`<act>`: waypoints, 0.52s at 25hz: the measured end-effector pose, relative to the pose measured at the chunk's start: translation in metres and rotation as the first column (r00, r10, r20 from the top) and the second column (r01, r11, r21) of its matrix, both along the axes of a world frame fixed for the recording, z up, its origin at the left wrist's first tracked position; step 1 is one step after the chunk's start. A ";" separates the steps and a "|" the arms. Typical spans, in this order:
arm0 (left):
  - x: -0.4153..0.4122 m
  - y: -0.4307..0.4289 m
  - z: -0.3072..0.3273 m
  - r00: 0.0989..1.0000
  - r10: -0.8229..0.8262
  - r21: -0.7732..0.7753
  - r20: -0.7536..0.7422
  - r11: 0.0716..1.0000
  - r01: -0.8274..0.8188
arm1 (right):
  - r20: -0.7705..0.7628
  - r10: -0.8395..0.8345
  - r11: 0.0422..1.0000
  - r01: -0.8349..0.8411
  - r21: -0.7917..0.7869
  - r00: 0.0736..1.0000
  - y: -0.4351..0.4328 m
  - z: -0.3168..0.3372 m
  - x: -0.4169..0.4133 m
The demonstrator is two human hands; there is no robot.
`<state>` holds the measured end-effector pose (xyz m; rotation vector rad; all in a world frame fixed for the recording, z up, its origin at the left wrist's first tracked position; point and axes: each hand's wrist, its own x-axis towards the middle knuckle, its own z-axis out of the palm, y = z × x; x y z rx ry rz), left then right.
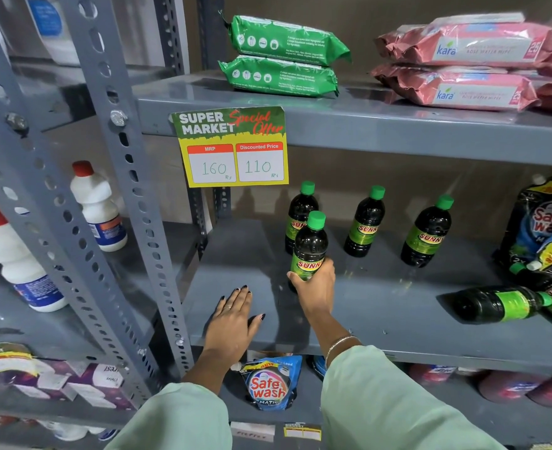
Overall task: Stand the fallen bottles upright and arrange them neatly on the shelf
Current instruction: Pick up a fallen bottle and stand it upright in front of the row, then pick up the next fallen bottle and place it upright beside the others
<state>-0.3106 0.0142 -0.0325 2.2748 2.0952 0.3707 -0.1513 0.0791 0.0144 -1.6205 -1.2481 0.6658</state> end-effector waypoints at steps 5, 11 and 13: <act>0.003 0.000 0.002 1.000 0.024 0.016 -0.010 1.000 -0.024 | 0.002 0.029 1.000 -0.029 0.004 1.000 -0.005 -0.001 0.008; 0.032 -0.009 -0.004 0.999 -0.047 0.026 -0.016 0.999 0.048 | 0.004 -0.042 0.999 0.042 0.004 0.999 -0.019 -0.005 0.047; 0.046 -0.013 -0.006 0.997 -0.075 0.006 0.002 0.997 0.075 | -0.027 -0.113 0.993 0.114 0.017 0.993 -0.024 -0.004 0.068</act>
